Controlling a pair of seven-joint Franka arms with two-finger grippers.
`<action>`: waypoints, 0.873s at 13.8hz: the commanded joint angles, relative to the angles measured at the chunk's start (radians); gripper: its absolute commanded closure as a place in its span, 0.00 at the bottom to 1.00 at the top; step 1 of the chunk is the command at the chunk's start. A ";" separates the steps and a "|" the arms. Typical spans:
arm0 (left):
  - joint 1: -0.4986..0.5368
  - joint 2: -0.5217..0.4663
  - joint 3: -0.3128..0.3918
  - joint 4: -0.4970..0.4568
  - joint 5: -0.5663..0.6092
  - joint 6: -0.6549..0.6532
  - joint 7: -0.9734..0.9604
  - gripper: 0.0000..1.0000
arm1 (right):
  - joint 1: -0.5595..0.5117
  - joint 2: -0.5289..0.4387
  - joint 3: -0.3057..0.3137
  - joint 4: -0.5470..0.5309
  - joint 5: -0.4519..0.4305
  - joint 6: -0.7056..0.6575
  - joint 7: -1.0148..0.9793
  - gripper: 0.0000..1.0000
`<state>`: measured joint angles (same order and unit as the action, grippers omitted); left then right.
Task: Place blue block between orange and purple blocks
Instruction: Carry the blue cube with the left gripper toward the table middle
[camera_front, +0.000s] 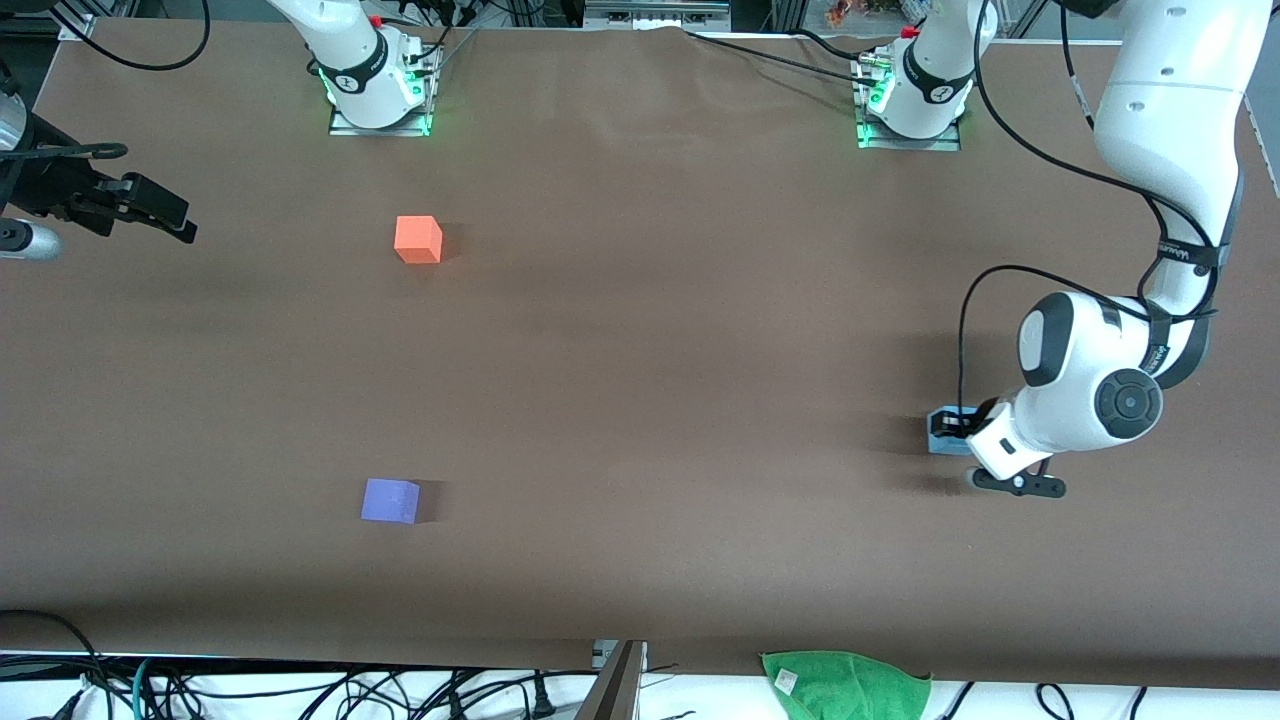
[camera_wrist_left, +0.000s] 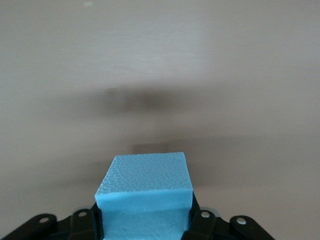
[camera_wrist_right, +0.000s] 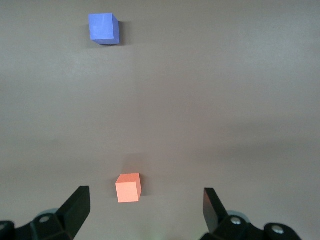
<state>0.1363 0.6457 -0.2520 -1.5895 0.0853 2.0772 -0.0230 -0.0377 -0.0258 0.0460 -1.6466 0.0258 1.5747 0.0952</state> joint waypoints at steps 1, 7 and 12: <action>-0.006 -0.034 -0.100 0.058 -0.021 -0.129 -0.133 0.90 | -0.016 -0.022 0.011 -0.015 0.014 -0.007 0.008 0.00; -0.205 -0.014 -0.242 0.074 -0.022 -0.134 -0.555 0.87 | -0.017 -0.022 0.011 -0.013 0.002 0.002 0.004 0.00; -0.421 0.084 -0.227 0.096 -0.007 0.070 -0.725 0.81 | -0.017 -0.003 0.009 -0.007 -0.012 0.010 0.001 0.00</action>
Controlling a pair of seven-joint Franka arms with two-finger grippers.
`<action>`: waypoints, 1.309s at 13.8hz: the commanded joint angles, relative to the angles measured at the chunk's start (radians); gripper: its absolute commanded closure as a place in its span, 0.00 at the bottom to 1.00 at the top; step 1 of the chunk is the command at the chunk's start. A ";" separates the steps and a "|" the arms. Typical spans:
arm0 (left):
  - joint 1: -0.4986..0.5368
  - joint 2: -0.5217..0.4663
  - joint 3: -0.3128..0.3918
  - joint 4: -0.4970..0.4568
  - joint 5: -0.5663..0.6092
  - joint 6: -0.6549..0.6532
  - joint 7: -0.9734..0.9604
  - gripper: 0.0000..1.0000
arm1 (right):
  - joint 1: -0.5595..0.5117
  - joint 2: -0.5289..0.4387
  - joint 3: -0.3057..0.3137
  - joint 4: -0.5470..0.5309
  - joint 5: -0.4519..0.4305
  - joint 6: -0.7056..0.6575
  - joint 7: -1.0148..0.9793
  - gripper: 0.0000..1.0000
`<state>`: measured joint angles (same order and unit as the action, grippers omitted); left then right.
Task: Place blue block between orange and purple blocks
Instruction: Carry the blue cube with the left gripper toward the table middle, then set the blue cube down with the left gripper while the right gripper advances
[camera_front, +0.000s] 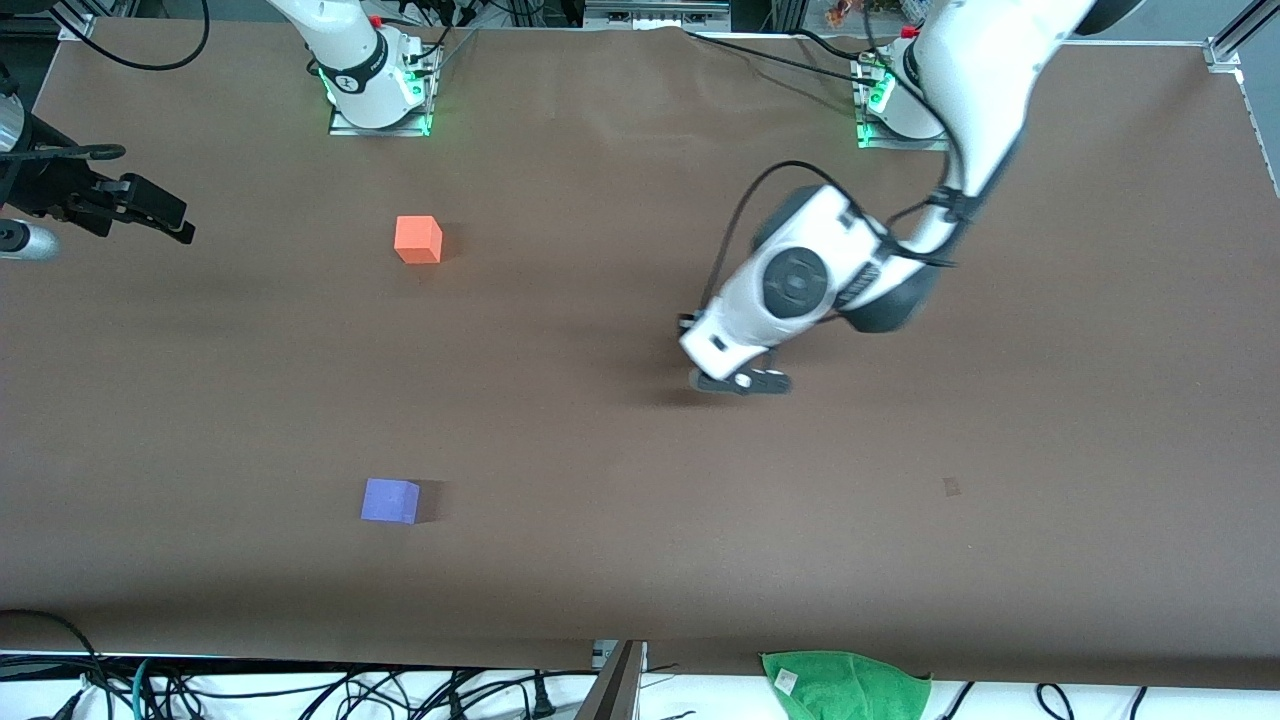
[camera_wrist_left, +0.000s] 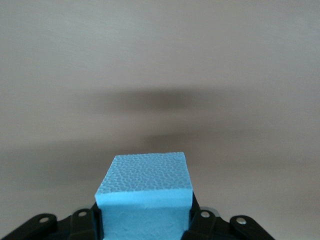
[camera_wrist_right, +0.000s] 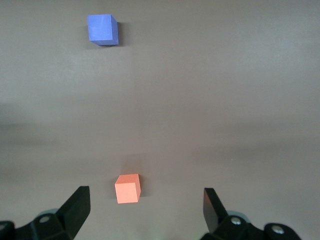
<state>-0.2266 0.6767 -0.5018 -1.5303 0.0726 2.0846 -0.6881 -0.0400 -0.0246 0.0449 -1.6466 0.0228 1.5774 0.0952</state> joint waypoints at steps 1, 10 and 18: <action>-0.081 0.069 0.032 0.036 0.009 0.089 -0.092 0.80 | -0.015 0.003 0.010 -0.007 -0.007 0.006 0.004 0.00; -0.266 0.145 0.172 0.035 0.016 0.212 -0.160 0.03 | -0.018 0.052 0.009 0.034 -0.001 0.038 0.004 0.00; -0.220 -0.023 0.167 0.036 0.010 0.041 -0.148 0.00 | -0.024 0.138 0.004 0.034 -0.001 0.076 0.003 0.00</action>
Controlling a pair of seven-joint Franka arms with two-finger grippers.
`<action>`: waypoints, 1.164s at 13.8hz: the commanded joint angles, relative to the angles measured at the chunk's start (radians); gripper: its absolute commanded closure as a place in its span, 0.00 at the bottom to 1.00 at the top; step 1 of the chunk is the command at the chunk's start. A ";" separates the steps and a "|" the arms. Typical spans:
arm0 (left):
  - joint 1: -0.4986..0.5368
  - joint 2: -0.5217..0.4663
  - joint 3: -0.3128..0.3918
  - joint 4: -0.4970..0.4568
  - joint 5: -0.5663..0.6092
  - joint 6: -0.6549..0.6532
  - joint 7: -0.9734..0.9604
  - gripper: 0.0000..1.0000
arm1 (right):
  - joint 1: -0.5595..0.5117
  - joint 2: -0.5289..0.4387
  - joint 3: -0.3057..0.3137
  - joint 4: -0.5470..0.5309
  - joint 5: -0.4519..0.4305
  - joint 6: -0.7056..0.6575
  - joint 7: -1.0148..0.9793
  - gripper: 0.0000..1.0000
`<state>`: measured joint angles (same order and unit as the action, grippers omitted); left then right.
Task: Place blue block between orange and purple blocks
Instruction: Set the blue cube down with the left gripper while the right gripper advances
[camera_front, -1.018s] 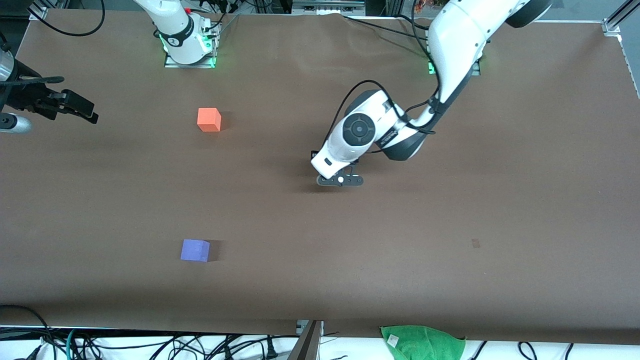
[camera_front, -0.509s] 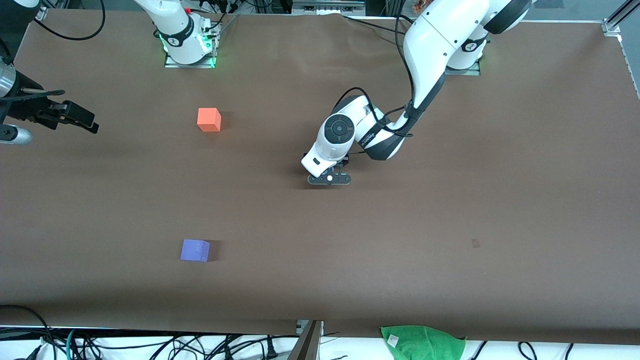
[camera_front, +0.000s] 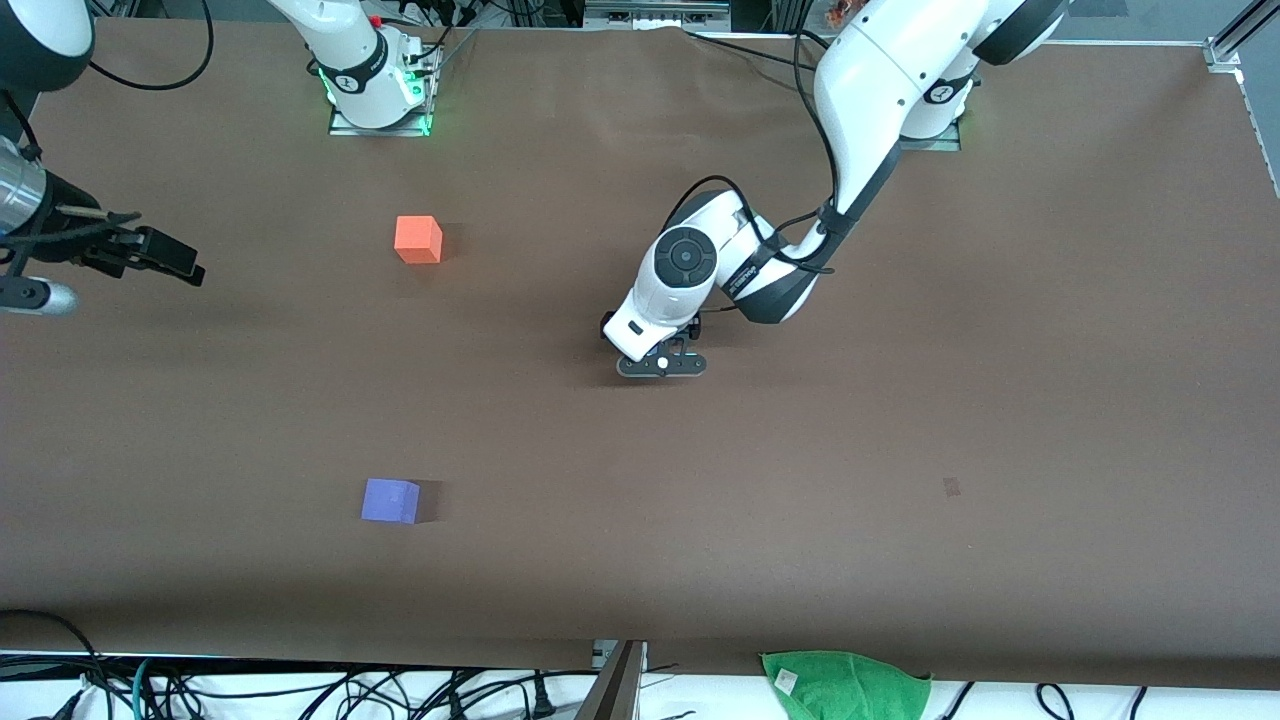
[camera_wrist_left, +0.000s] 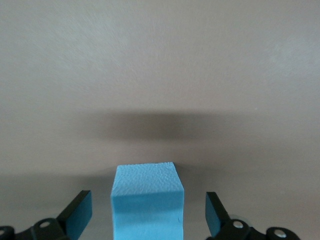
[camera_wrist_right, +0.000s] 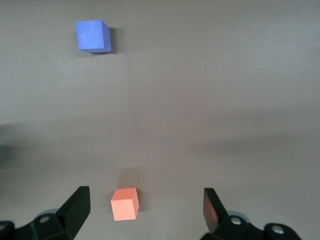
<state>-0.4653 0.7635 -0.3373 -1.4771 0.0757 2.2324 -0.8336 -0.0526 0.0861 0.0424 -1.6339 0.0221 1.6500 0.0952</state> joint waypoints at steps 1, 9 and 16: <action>0.036 -0.154 0.003 -0.015 0.009 -0.173 0.001 0.00 | -0.007 0.043 0.008 0.022 -0.005 0.004 0.000 0.00; 0.276 -0.490 0.007 -0.002 0.018 -0.592 0.413 0.00 | 0.156 0.153 0.016 0.045 0.009 0.007 0.011 0.00; 0.468 -0.630 0.012 0.058 -0.052 -0.752 0.578 0.00 | 0.344 0.314 0.017 0.123 0.087 0.125 0.144 0.00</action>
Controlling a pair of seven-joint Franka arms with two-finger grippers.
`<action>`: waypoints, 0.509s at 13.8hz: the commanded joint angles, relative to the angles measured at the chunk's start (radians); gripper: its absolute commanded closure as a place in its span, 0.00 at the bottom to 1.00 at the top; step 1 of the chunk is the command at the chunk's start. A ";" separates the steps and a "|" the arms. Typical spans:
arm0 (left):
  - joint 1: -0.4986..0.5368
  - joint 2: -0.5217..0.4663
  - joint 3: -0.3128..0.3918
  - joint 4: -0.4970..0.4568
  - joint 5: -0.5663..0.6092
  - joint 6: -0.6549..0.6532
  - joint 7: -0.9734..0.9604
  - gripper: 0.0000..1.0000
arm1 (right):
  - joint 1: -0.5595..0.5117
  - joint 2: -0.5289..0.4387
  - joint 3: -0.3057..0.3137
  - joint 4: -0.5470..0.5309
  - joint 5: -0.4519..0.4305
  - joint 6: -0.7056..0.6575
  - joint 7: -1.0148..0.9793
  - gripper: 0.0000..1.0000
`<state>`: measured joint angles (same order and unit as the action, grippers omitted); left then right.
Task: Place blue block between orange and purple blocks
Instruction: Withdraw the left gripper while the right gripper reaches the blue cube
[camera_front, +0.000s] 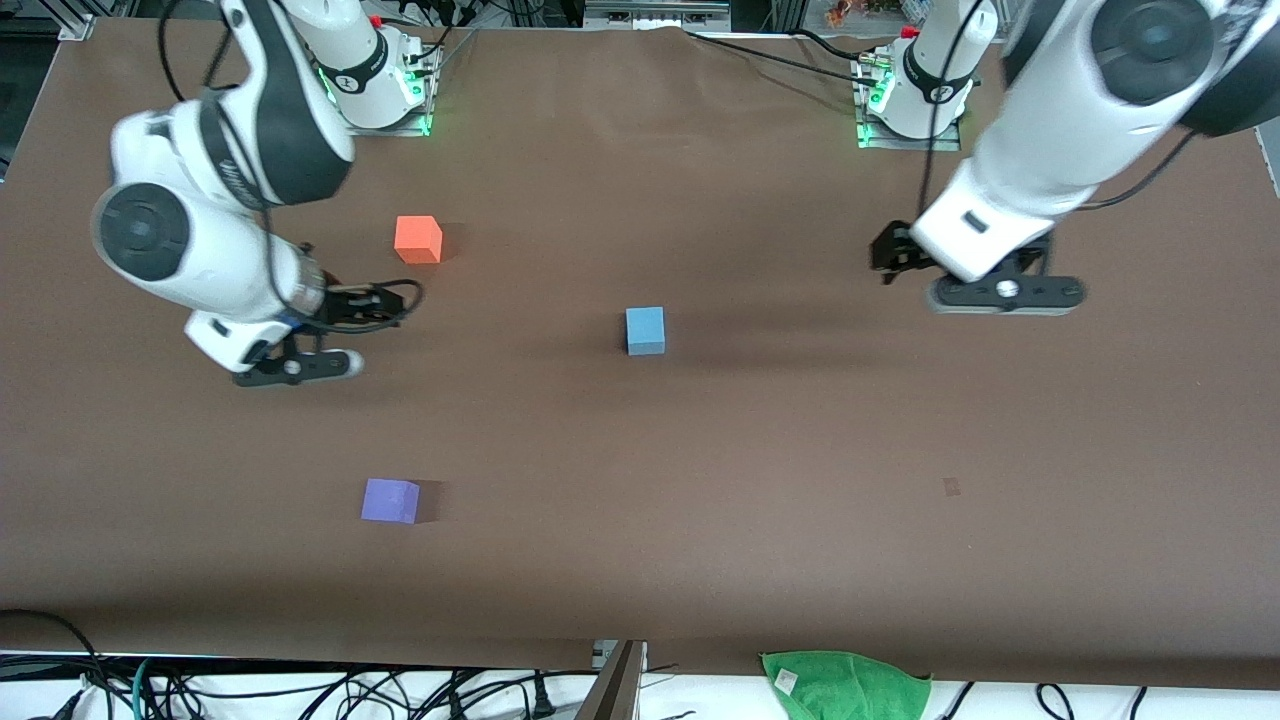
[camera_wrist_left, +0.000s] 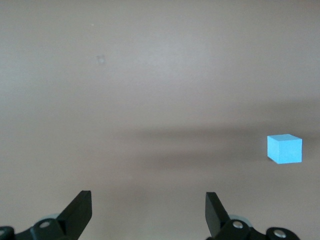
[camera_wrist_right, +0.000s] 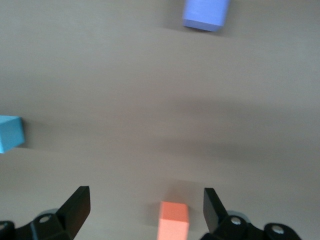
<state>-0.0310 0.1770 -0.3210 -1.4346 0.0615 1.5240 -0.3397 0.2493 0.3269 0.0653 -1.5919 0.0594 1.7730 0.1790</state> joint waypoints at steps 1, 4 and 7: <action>0.036 -0.057 0.025 0.013 -0.042 -0.045 0.121 0.00 | 0.071 0.111 -0.007 0.120 0.057 0.008 0.106 0.00; 0.011 -0.151 0.152 -0.055 -0.045 -0.039 0.252 0.00 | 0.160 0.230 -0.007 0.243 0.057 0.048 0.221 0.00; -0.032 -0.174 0.273 -0.145 -0.057 0.030 0.376 0.00 | 0.263 0.286 -0.007 0.247 0.056 0.165 0.333 0.00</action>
<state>-0.0270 0.0373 -0.1131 -1.4833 0.0251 1.4960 -0.0358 0.4507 0.5616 0.0661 -1.3928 0.1060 1.8891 0.4427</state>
